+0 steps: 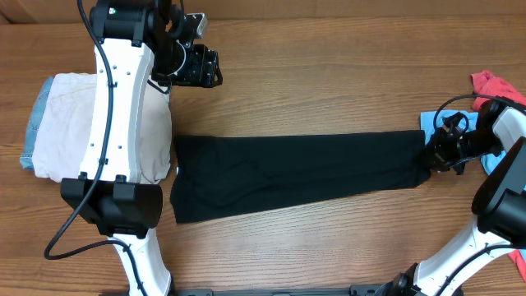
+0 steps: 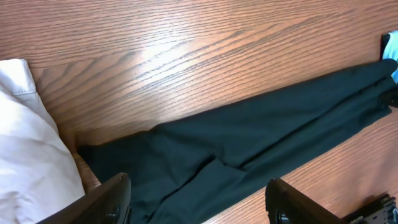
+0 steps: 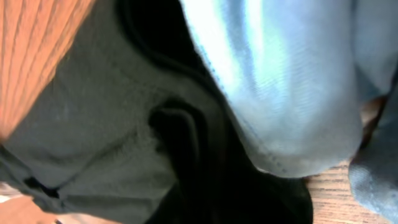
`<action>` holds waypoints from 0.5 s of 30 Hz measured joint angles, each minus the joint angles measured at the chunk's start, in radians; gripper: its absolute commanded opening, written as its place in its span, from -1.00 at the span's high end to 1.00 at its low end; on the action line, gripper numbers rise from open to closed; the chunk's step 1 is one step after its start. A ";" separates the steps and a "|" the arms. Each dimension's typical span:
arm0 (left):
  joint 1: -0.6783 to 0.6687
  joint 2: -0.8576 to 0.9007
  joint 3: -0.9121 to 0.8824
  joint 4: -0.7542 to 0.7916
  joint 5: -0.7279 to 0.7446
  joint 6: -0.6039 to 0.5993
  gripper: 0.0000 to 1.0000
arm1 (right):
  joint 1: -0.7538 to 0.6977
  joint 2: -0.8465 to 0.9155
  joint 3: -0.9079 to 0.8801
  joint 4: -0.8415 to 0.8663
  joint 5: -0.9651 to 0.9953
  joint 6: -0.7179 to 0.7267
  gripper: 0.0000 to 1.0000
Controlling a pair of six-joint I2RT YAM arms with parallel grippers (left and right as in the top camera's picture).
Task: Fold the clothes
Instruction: 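Grasp the band's right end with the right gripper and fold it left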
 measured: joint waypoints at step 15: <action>0.000 0.000 0.000 -0.013 0.000 0.001 -0.42 | -0.046 -0.184 0.042 -0.030 0.074 0.072 0.92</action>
